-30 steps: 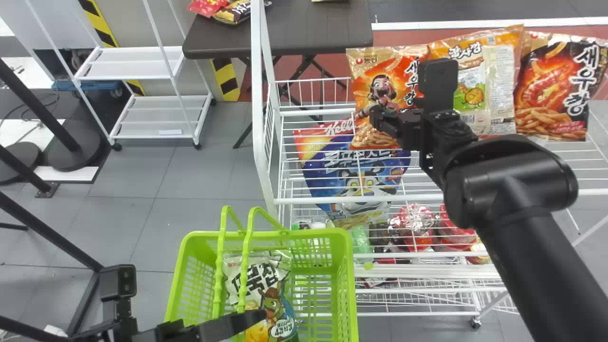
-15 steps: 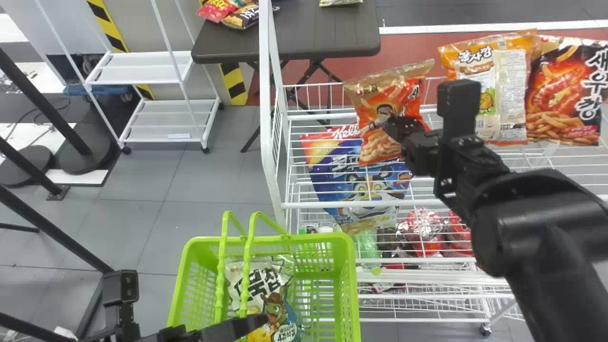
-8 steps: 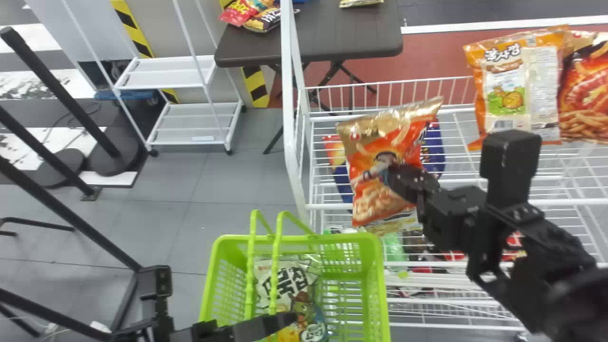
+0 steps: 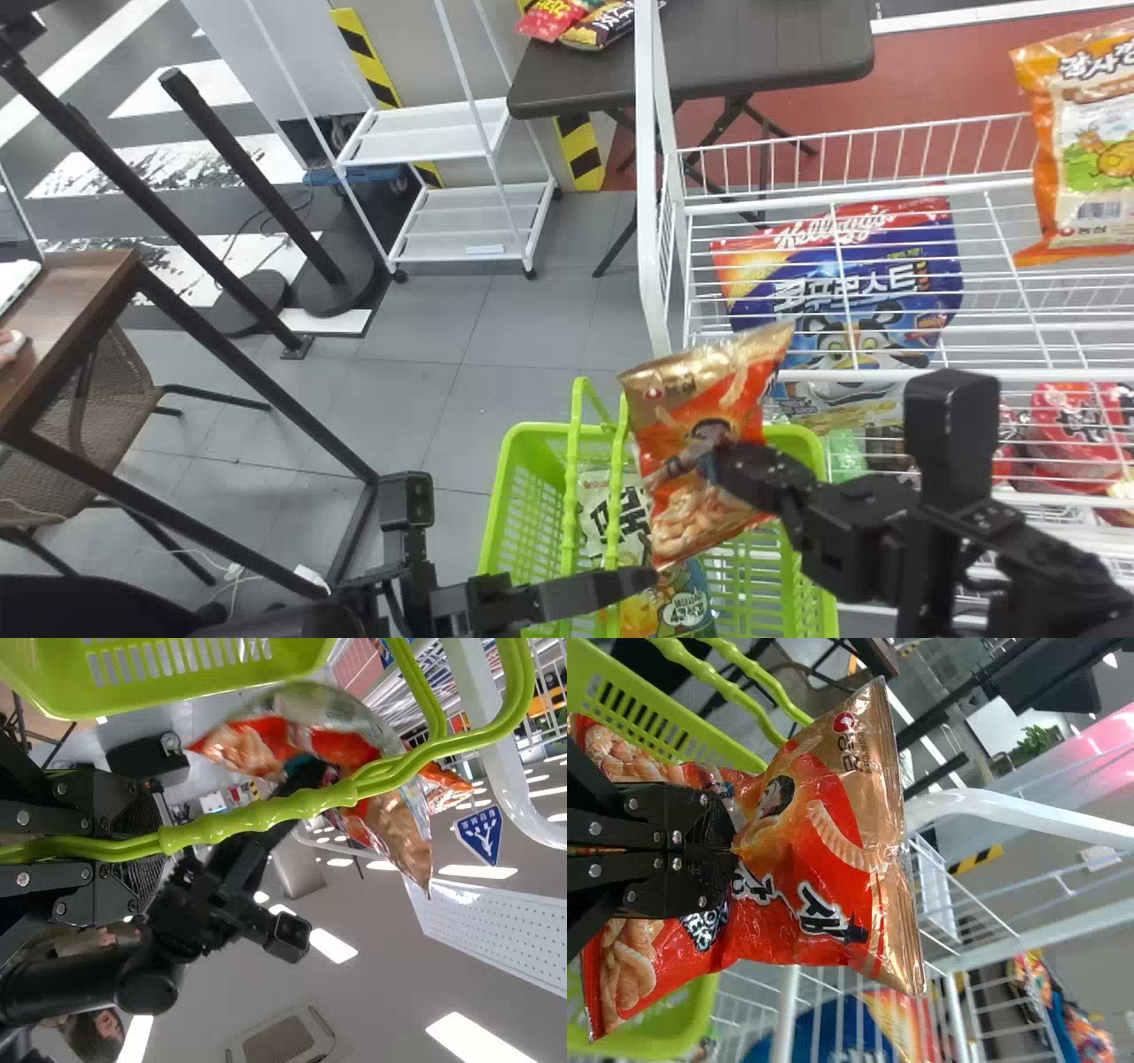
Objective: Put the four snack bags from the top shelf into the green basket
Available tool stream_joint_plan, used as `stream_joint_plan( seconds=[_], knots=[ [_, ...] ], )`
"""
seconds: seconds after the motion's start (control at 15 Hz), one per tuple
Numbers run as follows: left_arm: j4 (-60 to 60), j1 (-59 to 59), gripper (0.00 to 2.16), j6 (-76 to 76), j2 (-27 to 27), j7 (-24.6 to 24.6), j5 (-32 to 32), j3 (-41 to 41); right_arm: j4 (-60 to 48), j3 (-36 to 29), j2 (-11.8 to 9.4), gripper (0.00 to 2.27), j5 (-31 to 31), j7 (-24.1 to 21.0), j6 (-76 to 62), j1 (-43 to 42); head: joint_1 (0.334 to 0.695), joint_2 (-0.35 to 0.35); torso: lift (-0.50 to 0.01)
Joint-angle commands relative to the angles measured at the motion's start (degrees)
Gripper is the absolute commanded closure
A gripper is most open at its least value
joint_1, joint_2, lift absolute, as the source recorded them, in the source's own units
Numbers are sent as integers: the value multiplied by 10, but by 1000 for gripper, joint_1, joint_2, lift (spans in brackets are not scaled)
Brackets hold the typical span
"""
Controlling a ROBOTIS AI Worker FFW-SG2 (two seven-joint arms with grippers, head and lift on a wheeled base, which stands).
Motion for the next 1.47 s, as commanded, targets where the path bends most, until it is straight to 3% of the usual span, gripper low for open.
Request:
stream_joint_plan(
  seconds=[0.0, 0.4, 0.47, 0.53, 0.6, 0.93, 1.2, 1.4],
  knots=[
    [-1, 0, 2148, 0, 1, -6, 1, -1, 47, 13, 0, 2250, -20, 9, -5, -12, 695, 350, 0],
    [-3, -1, 2148, 5, 1, -6, 1, -3, 120, 58, 6, 2216, -32, 1, 50, -65, 695, 350, 0],
    [-4, 0, 2148, 5, 1, -6, 1, -3, 139, 66, 7, 1922, -34, 4, 62, -80, 695, 350, 0],
    [-4, -1, 2148, 5, 1, -6, 1, -4, 152, 72, 7, 1048, -40, 8, 60, -88, 695, 350, 0],
    [-5, -1, 2148, 9, 1, -6, 1, -4, 150, 73, 5, -1, -37, 9, 60, -88, 695, 350, 0],
    [-3, -1, 2148, 9, 1, -6, 1, -2, 39, 25, -10, 26, -36, 27, 144, -48, 695, 350, 0],
    [-3, 0, 2148, 9, 1, -6, 1, -2, -64, -93, -12, 29, -36, 26, 144, -14, 695, 350, 0],
    [-4, 3, 2148, 9, 1, -6, 3, -2, -68, -179, -11, 33, -9, 4, 143, -68, 695, 319, 0]
  ],
)
